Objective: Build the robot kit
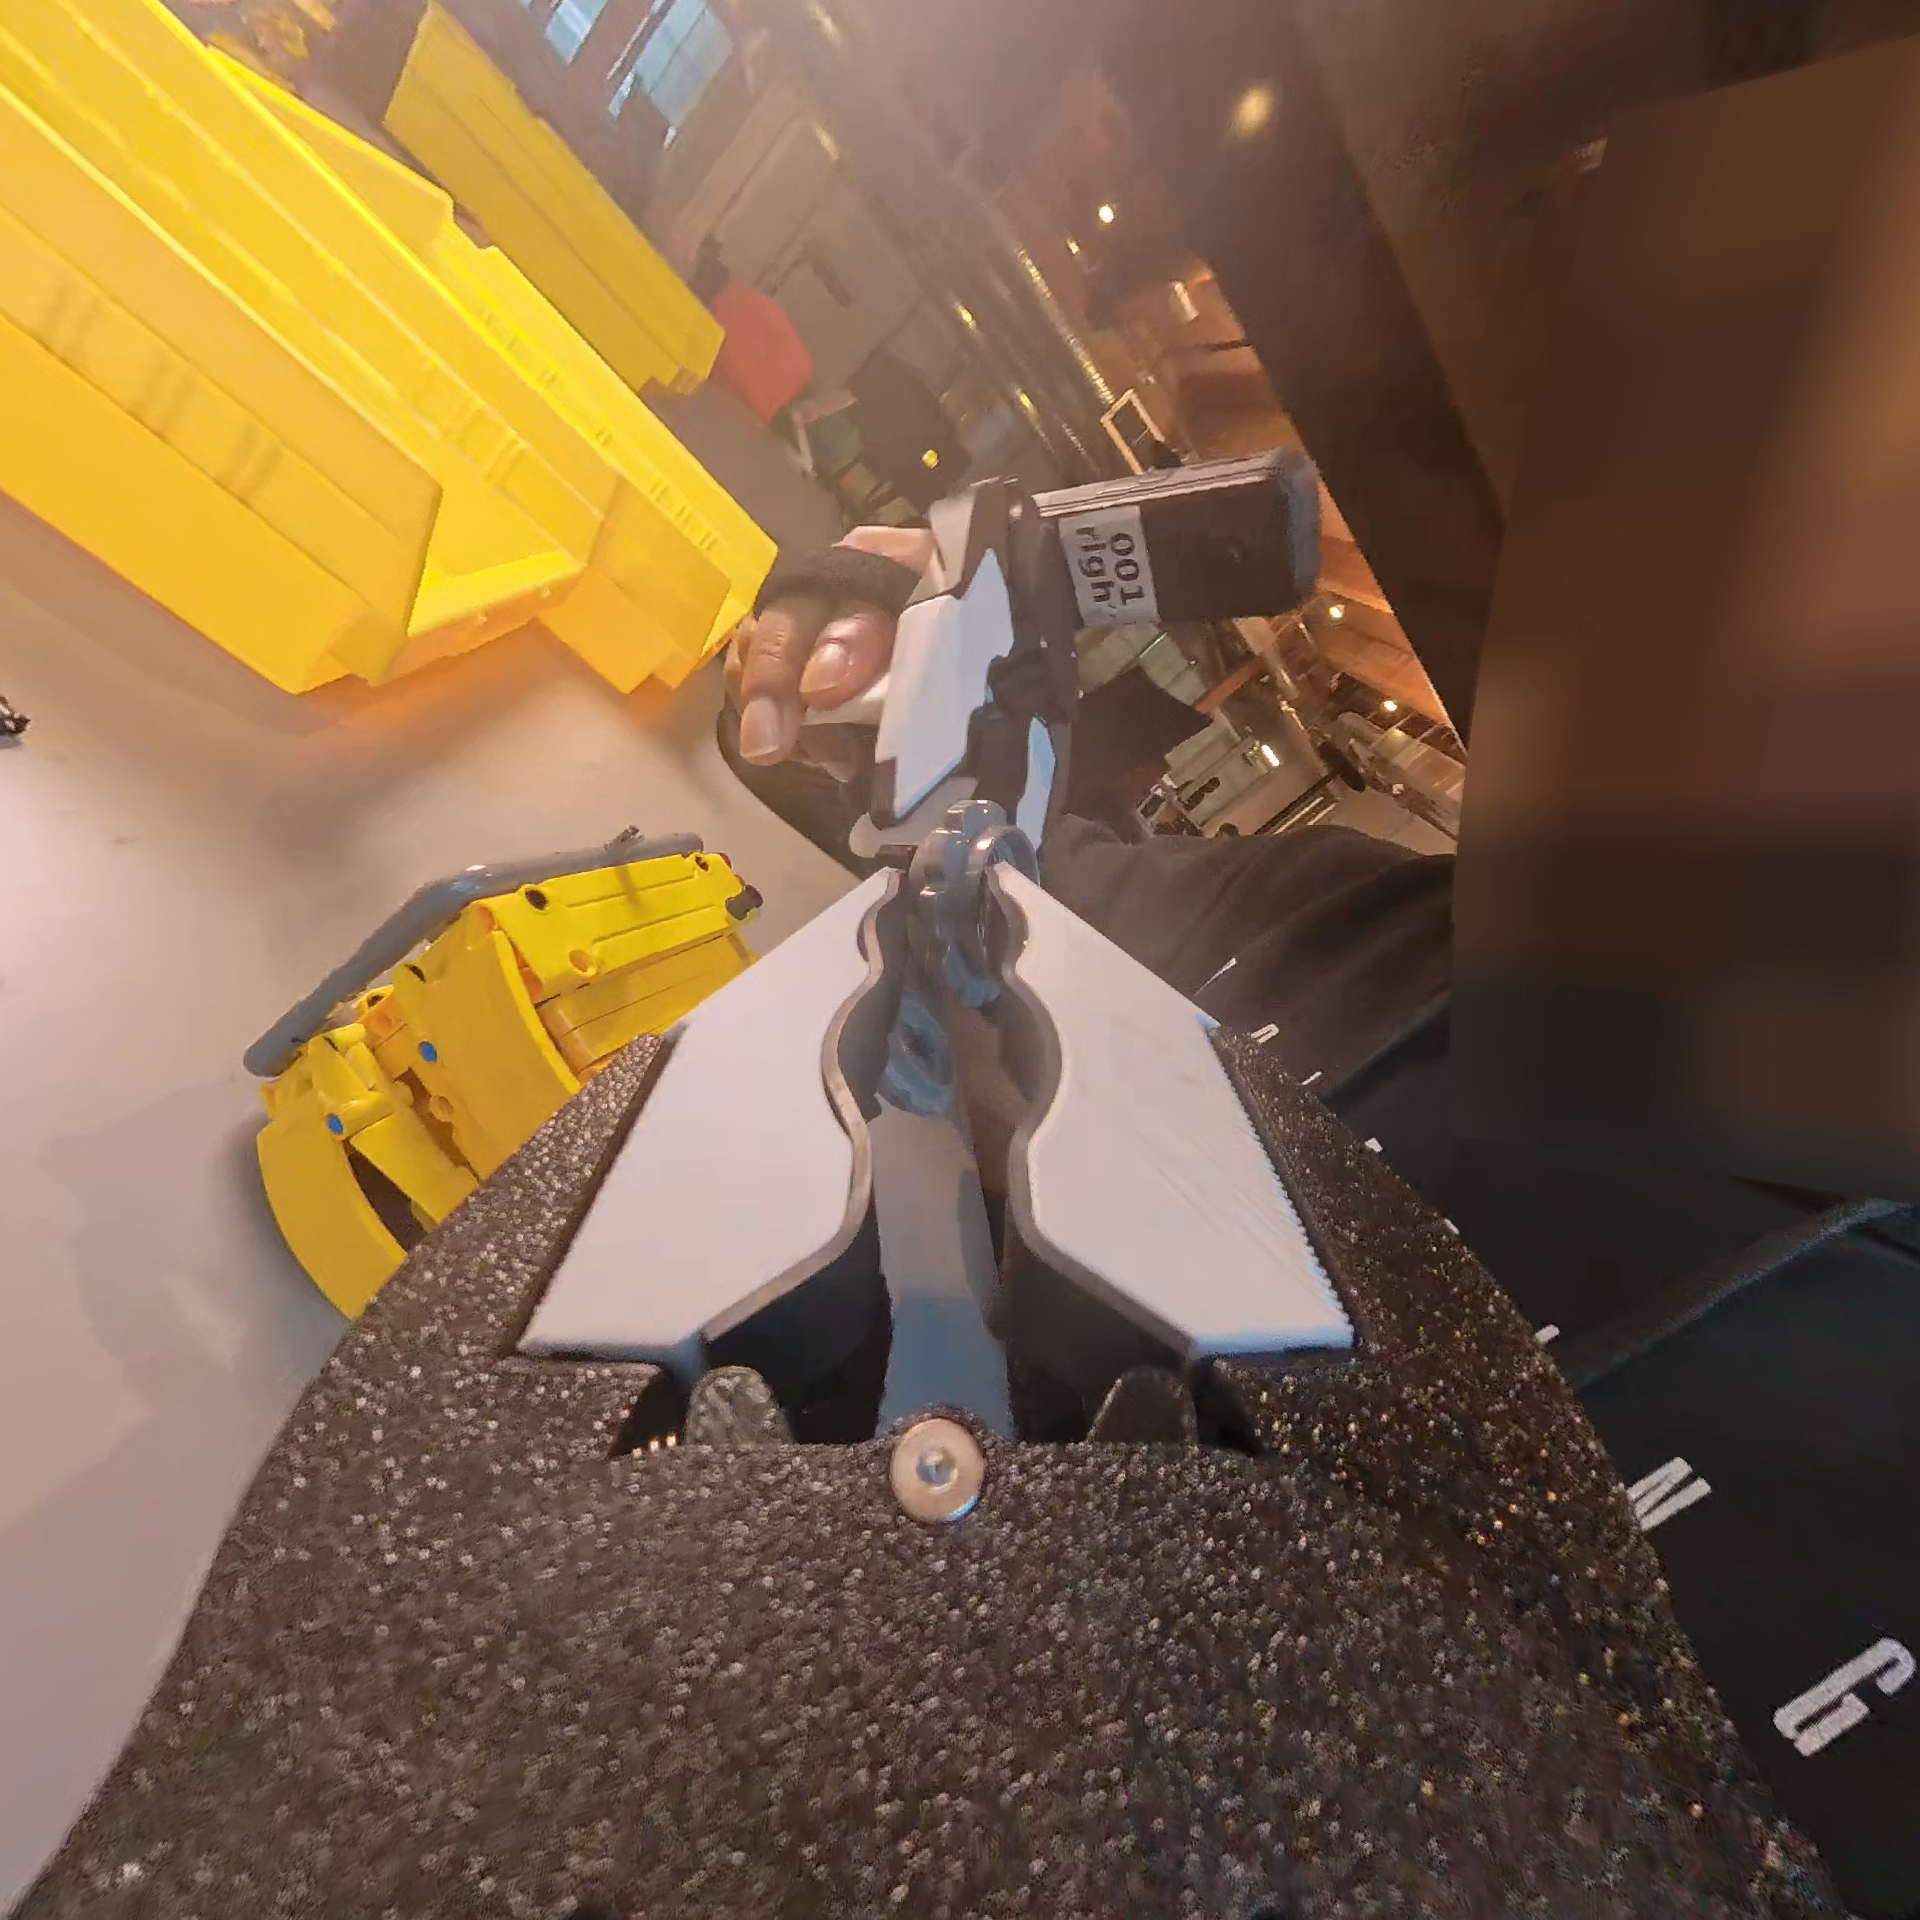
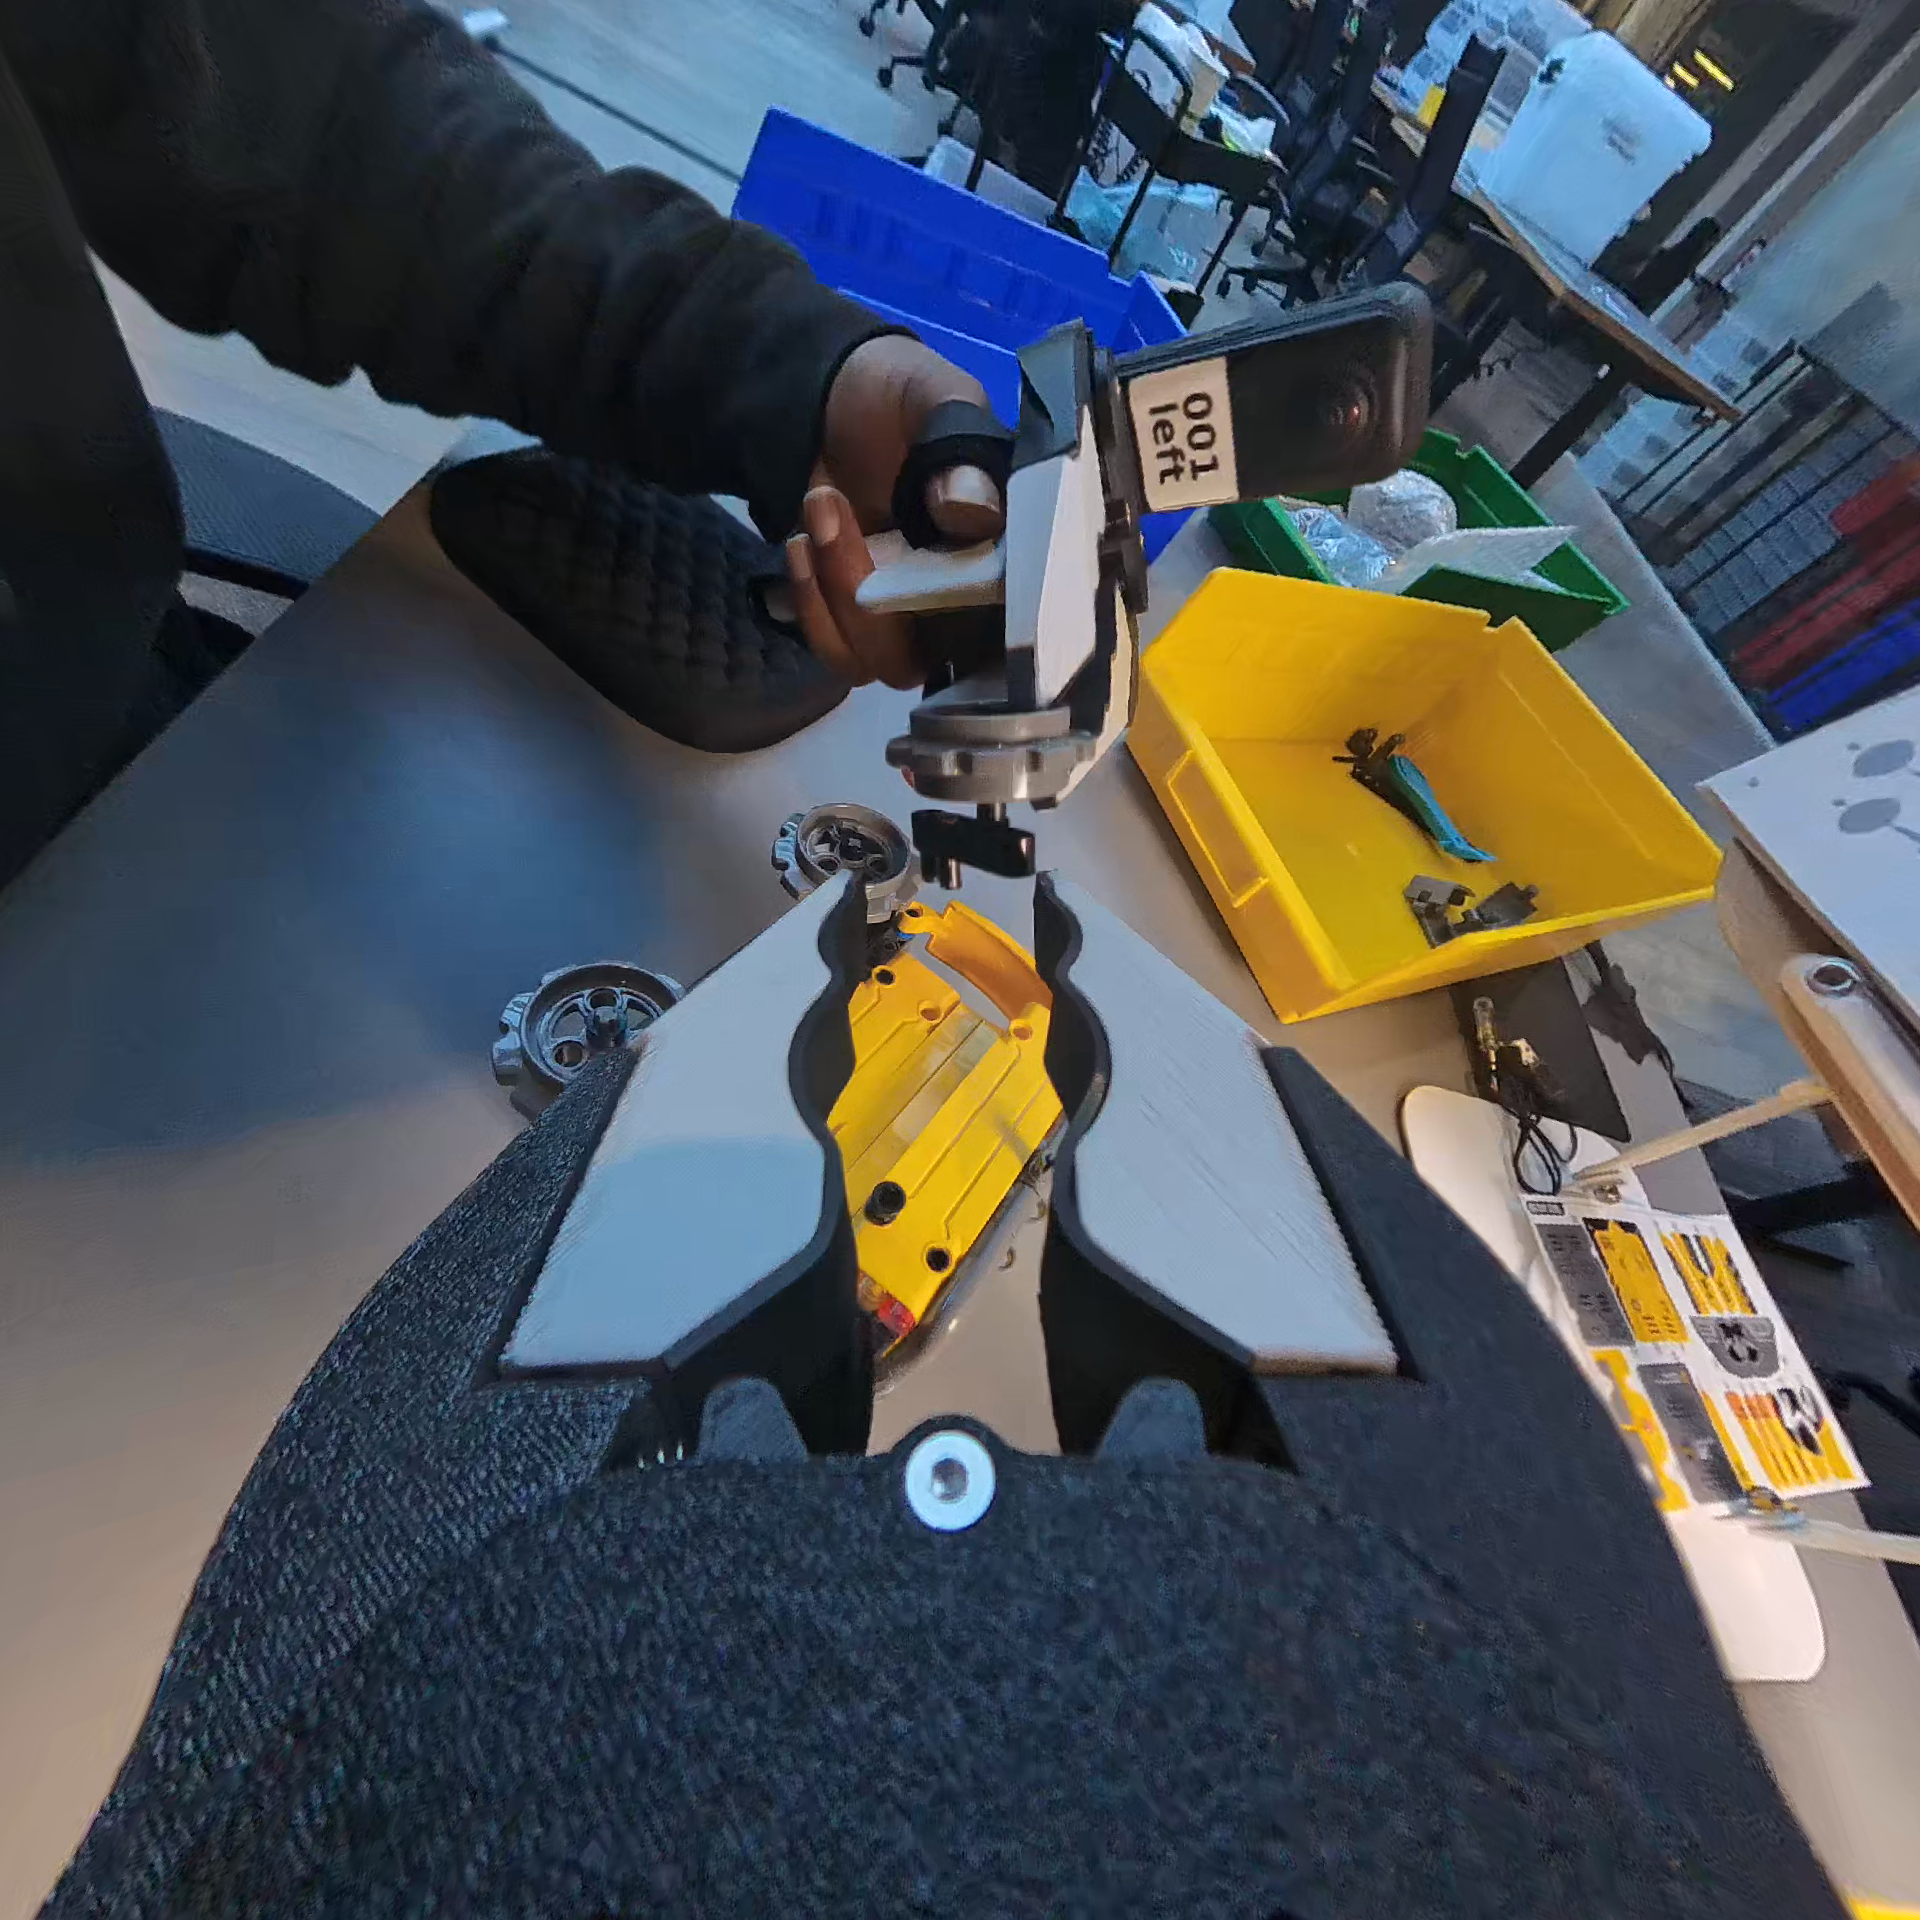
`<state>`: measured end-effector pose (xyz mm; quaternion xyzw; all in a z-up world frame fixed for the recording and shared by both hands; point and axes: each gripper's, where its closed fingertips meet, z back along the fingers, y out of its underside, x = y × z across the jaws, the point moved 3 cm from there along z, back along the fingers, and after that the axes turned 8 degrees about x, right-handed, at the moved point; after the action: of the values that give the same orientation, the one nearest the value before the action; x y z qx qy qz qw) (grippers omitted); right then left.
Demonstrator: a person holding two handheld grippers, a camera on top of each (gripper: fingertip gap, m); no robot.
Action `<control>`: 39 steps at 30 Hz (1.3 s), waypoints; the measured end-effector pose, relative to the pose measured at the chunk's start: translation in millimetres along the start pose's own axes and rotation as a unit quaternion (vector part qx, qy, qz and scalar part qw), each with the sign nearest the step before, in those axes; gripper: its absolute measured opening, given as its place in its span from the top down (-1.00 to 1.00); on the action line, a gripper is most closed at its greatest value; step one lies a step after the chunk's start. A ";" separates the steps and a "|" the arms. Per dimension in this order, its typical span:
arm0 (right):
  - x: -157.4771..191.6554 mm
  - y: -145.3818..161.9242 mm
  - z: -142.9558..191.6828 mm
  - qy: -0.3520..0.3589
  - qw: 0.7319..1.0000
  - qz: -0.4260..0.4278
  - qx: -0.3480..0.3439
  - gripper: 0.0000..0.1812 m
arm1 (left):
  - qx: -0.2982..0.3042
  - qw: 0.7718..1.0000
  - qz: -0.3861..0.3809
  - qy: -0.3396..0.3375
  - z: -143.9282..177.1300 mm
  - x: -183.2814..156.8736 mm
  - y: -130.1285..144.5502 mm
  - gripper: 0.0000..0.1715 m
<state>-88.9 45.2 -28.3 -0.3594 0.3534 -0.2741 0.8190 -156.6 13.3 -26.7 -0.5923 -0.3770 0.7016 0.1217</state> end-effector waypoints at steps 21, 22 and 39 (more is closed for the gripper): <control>1.2 4.4 -3.0 0.002 1.000 0.029 0.001 0.55 | 0.054 0.992 0.052 -0.103 -25.3 10.0 2.6 0.86; 1.3 5.3 -3.0 -0.004 1.000 0.023 0.002 0.55 | 0.056 0.991 0.042 -0.111 -25.6 10.2 2.5 0.86; -1.3 -1.1 3.7 -0.062 0.993 -0.076 -0.071 0.55 | 0.119 0.932 -0.233 -0.250 -27.9 -9.4 20.5 0.65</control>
<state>-87.0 46.9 -25.2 -0.4582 0.2925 -0.2872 0.7887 -122.6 4.2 -33.9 -0.2744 -0.4363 0.8188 0.2528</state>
